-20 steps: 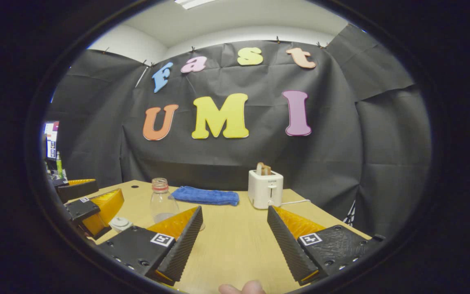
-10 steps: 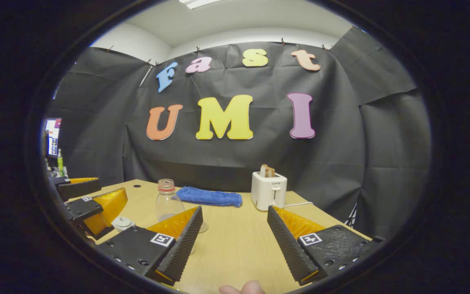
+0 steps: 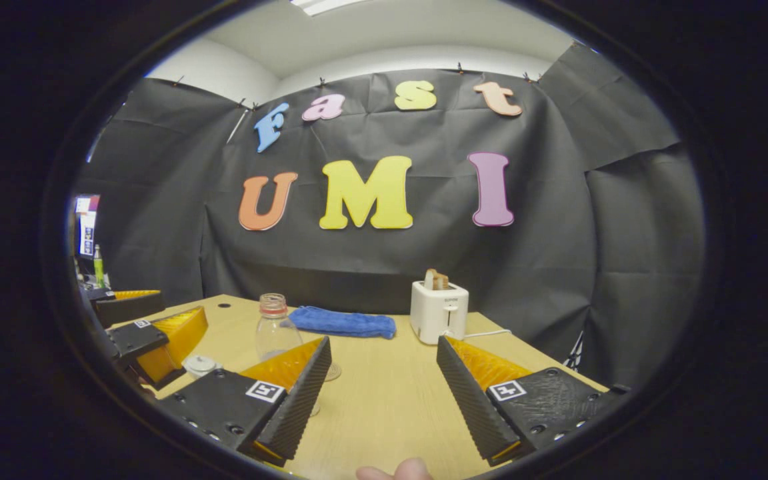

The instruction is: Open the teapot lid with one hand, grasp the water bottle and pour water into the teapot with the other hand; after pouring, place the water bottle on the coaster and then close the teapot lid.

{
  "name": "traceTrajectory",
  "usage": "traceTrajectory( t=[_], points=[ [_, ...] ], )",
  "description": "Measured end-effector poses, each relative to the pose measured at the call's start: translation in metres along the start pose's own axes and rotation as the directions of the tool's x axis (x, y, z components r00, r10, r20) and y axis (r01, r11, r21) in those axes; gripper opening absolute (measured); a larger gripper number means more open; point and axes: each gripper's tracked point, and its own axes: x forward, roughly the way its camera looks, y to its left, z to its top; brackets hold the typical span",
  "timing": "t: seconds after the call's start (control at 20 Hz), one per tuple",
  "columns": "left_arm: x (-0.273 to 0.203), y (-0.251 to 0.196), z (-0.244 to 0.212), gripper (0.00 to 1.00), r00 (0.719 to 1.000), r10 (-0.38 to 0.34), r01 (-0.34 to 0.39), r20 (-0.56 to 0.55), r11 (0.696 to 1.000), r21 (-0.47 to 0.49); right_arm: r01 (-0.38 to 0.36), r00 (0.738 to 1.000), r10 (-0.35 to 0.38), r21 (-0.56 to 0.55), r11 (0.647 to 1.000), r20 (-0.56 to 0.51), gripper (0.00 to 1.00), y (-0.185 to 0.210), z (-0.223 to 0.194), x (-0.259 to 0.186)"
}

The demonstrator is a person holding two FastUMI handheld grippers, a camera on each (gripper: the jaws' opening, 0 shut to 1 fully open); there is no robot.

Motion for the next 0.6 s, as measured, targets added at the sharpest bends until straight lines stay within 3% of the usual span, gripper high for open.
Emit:
traceTrajectory(
  t=[0.6],
  points=[
    [-0.006,0.003,-0.014,0.99,0.999,-0.033,0.033,-0.036,0.999,-0.01,0.0,1.0,0.0,0.005,1.0,-0.001,0.95,-0.009,-0.011,0.001]
  ],
)
